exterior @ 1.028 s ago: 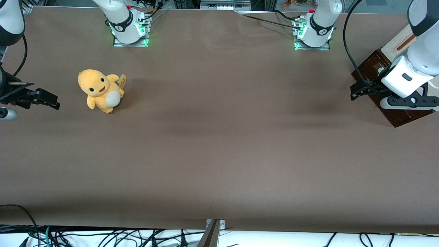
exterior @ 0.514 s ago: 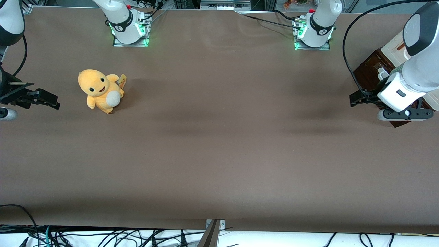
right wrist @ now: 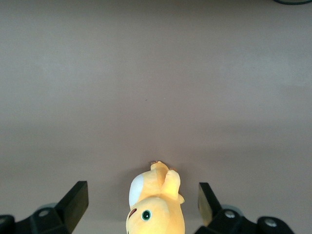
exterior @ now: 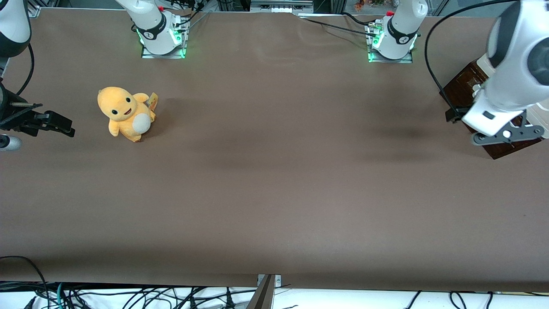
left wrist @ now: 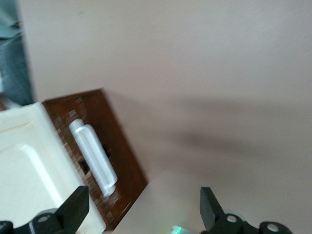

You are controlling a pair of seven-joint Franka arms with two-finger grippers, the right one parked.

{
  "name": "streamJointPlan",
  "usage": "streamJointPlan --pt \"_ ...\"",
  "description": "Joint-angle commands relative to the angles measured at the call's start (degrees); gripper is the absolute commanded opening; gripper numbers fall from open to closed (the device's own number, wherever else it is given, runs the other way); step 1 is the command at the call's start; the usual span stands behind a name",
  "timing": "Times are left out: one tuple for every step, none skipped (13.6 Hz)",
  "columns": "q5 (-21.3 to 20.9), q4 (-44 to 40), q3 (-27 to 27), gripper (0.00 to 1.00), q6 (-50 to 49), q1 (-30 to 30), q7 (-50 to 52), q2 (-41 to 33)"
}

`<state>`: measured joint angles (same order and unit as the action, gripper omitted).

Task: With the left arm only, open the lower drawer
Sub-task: 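Swing the left gripper toward the lower drawer's white bar handle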

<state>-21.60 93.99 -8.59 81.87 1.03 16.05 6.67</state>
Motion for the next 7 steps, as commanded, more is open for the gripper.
streamJointPlan --pt "-5.63 -0.21 -1.43 1.0 -5.05 0.2 2.4 0.89" --pt "-6.69 -0.03 -1.43 1.0 -6.1 0.11 2.58 1.94" --pt "-9.05 0.14 -1.43 1.0 -7.59 -0.15 3.28 3.6" --pt "-12.03 0.23 -1.43 1.0 -9.43 -0.07 4.59 5.27" --pt "-14.93 0.32 -1.52 1.0 -11.45 0.11 6.08 7.03" --pt "-17.31 0.32 -1.52 1.0 -13.3 0.28 7.14 8.79" --pt "-19.33 0.67 -1.52 1.0 -14.8 0.28 8.8 10.89"
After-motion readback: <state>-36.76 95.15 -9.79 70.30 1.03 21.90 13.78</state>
